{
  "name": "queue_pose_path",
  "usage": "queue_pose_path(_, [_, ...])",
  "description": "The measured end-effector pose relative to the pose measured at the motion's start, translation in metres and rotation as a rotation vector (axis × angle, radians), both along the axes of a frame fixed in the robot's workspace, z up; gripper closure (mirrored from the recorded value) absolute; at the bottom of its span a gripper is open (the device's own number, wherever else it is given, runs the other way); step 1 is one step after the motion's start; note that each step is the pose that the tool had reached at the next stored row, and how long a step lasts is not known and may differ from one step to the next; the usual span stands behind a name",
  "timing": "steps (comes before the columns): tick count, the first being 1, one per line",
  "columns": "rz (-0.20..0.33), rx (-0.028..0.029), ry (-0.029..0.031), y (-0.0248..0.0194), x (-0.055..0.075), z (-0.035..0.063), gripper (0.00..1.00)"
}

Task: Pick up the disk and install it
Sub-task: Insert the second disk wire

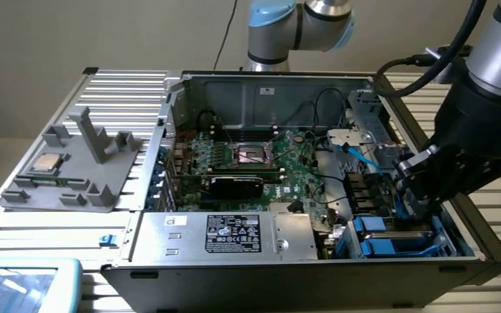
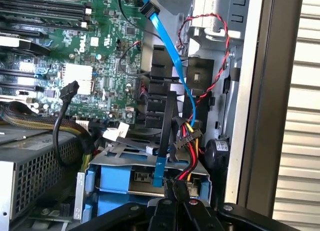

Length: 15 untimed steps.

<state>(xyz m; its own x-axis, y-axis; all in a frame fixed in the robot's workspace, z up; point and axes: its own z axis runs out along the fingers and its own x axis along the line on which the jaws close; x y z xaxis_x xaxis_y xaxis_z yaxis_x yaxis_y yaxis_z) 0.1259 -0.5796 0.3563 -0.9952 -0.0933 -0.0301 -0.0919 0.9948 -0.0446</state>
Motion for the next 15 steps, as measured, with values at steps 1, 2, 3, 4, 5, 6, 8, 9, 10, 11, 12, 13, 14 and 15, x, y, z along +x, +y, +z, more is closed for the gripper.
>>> queue_pose_path(1, [0.000,-0.0010,0.0000,0.0000,0.0000,0.0022,0.89])
queue_pose_path(2, [0.000,-0.0024,0.0000,0.0001,0.0000,0.0037,0.89])
queue_pose_path(3, [0.000,-0.0034,0.0000,0.0002,0.0000,0.0051,0.89])
queue_pose_path(4, [0.000,-0.0030,0.0000,0.0002,0.0000,0.0050,0.89])
queue_pose_path(5, [0.000,-0.0029,0.0000,0.0002,0.0000,0.0050,0.89])
queue_pose_path(6, [0.000,-0.0029,0.0000,0.0002,0.0000,0.0050,0.89])
queue_pose_path(8, [0.000,-0.0030,0.0000,0.0002,0.0000,0.0051,0.89])
queue_pose_path(9, [0.000,-0.0032,0.0000,0.0002,0.0000,0.0051,0.89])
queue_pose_path(10, [0.000,-0.0031,0.0000,0.0002,0.0000,0.0051,0.89])
queue_pose_path(11, [-0.001,-0.0032,0.0000,0.0002,0.0000,0.0051,0.89])
queue_pose_path(12, [-0.001,-0.0032,0.0000,0.0002,0.0000,0.0051,0.89])
queue_pose_path(13, [-0.001,-0.0032,0.0000,0.0002,0.0000,0.0051,0.89])
queue_pose_path(14, [-0.001,-0.0032,0.0000,0.0002,0.0000,0.0052,0.89])
queue_pose_path(15, [-0.001,-0.0032,0.0000,0.0002,0.0000,0.0051,0.89])
